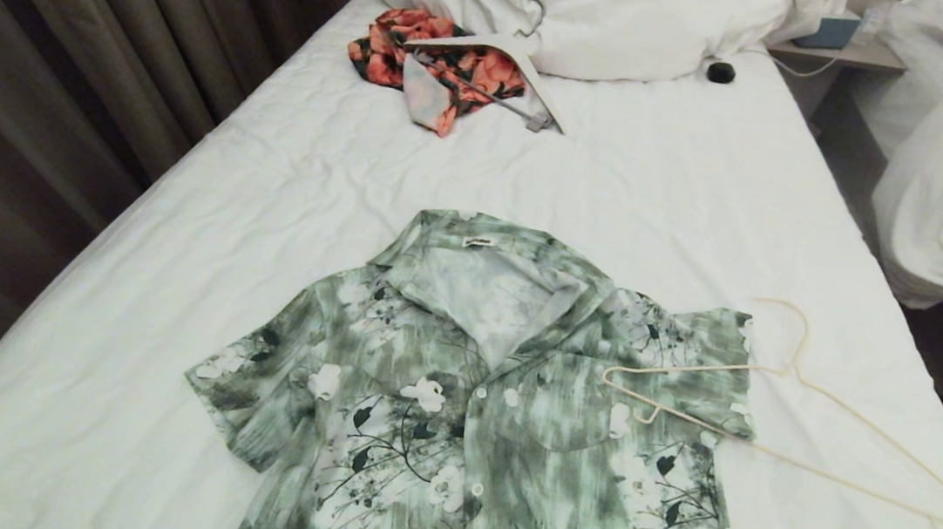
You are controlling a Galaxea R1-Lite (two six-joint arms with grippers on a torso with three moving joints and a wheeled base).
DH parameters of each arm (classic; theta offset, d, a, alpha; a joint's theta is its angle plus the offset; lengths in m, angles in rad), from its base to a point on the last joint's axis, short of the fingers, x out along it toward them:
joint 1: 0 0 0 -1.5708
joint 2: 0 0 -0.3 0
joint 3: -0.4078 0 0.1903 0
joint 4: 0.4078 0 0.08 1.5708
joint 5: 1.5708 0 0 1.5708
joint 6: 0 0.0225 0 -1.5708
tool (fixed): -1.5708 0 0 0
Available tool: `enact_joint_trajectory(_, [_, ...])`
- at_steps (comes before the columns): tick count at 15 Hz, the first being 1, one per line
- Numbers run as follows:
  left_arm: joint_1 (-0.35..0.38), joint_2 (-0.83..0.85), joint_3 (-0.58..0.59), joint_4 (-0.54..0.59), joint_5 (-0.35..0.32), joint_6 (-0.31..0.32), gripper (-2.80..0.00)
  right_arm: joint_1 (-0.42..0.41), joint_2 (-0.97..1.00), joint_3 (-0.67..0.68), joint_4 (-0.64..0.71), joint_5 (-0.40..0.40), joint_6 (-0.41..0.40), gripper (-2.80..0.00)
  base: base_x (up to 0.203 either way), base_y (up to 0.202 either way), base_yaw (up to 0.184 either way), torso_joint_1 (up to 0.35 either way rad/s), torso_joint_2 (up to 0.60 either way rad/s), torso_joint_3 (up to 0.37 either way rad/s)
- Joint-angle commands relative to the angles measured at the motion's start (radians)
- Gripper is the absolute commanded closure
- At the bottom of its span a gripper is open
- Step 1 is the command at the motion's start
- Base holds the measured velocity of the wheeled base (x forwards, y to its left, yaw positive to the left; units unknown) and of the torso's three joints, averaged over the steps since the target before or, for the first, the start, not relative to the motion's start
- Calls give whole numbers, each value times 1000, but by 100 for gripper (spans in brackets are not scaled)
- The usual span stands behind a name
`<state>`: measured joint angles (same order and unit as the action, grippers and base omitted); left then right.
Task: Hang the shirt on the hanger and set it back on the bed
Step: Lift the shirt and hanger
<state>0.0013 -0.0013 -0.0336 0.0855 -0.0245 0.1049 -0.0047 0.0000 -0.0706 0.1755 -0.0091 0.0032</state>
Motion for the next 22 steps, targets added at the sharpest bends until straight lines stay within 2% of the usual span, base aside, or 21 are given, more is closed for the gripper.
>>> enact_joint_trajectory(1, [0,1,0,0,0,1,0,0,0,0,1,0,0,0,0,0,0,0,0,0])
enact_joint_trajectory(6, [0,1,0,0,0,1,0,0,0,-2,2,2,-11,0,0,0,0,0,0,0])
enact_joint_trajectory(9, [0,1,0,0,0,1,0,2,55,-85,8,32,-32,0,0,0,0,0,0,0])
enact_joint_trajectory(15, [0,1,0,0,0,1,0,1,521,-341,20,63,-21,0,0,0,0,0,0,0])
enact_joint_trajectory(19, [0,1,0,0,0,1,0,-2,837,-602,193,98,39,0,0,0,0,0,0,0])
enact_joint_trajectory(22, [0,1,0,0,0,1,0,-11,1051,-758,293,147,55,0,0,0,0,0,0,0])
